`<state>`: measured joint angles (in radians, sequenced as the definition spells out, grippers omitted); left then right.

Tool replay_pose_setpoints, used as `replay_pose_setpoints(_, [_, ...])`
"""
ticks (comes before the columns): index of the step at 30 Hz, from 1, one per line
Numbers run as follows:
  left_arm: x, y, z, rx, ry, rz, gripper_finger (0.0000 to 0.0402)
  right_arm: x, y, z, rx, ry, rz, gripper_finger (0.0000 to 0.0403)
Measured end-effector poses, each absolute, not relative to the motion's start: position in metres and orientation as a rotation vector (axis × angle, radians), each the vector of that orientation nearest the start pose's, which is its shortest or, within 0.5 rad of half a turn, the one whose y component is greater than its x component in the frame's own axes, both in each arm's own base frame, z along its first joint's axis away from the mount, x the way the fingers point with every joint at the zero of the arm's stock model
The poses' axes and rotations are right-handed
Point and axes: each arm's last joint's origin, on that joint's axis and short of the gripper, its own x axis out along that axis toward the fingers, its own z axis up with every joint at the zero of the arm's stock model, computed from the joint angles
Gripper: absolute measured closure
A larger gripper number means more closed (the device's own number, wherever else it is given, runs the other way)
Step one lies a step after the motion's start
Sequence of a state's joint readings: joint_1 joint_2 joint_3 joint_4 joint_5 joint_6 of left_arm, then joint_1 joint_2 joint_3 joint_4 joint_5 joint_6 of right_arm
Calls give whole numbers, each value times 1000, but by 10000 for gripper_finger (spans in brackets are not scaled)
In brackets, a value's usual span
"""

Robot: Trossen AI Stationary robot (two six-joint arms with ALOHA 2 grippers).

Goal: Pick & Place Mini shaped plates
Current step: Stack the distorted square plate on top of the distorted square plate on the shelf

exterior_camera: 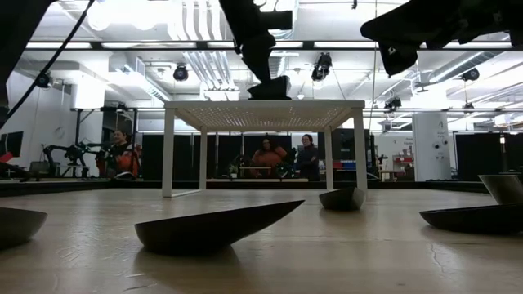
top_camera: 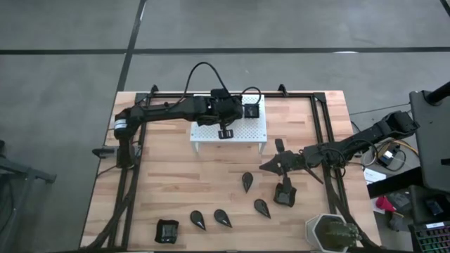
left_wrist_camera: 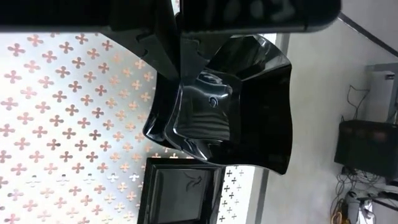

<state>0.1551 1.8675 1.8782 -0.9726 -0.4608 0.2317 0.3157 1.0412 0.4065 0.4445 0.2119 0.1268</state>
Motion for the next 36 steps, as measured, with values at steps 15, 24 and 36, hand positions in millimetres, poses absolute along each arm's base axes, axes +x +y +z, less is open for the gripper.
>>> replay_pose_setpoints(15, [388,71,342,343,1029,467,321,205,61,216,76,193,92,394])
replay_pose_setpoints(24, [391,47,348,316,983,434,296,205,61,216,77,193,92,394])
replay_pose_setpoints(36, [394,-3,344,119,958,141,300,205,61,215,281,203,75,394])
